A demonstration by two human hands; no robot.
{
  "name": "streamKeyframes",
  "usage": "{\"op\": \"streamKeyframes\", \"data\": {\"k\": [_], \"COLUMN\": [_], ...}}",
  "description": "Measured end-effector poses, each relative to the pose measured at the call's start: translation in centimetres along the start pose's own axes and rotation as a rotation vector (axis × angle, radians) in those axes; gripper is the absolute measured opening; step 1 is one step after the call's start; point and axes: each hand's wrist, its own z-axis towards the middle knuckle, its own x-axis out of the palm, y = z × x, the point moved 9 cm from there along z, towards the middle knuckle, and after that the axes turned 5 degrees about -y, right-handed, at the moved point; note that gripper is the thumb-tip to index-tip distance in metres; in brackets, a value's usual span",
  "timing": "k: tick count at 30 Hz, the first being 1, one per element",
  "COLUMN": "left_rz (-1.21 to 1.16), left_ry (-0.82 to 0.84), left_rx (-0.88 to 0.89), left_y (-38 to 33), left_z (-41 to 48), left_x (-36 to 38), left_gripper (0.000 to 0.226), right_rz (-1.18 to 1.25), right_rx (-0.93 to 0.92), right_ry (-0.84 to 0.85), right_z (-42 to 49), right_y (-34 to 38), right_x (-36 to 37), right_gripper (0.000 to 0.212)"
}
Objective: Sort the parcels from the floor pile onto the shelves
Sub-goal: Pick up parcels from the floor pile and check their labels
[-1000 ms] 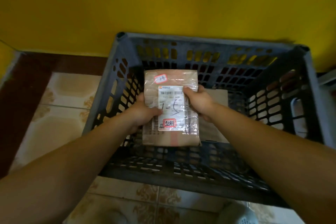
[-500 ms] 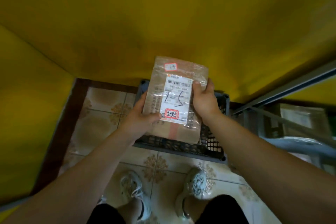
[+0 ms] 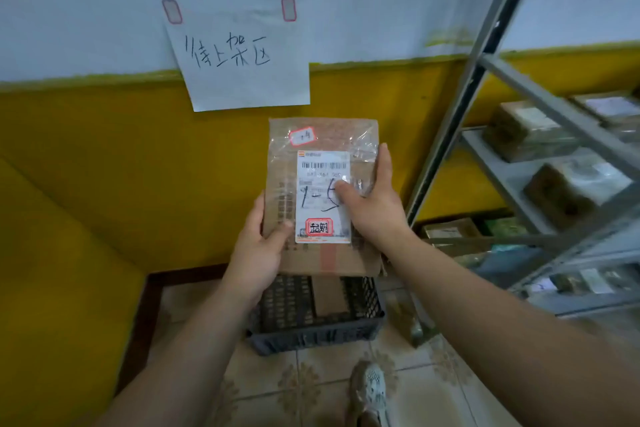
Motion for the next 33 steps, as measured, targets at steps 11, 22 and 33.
{"op": "streamKeyframes", "data": {"k": [11,22,33], "left_rz": [0.0,-0.047,-0.128], "left_ry": [0.269,0.549,0.964], "left_rx": [0.339,0.424,0.37], "left_y": [-13.0,-20.0,-24.3], "left_z": [-15.1,-31.8,-50.9], "left_x": [3.8,23.4,48.0], "left_gripper": [0.079,0.077,0.076], "right_rz": [0.026,0.051,0.007], "right_rx": [-0.076,-0.072,0.068], "right_ry": [-0.357,-0.675,-0.941], "right_z": [-15.3,-28.6,-41.9], "right_y": [5.5,-0.9,-10.5], "right_x": [-17.4,-42.9,-69.8], "right_gripper": [0.07,0.064,0.078]}}
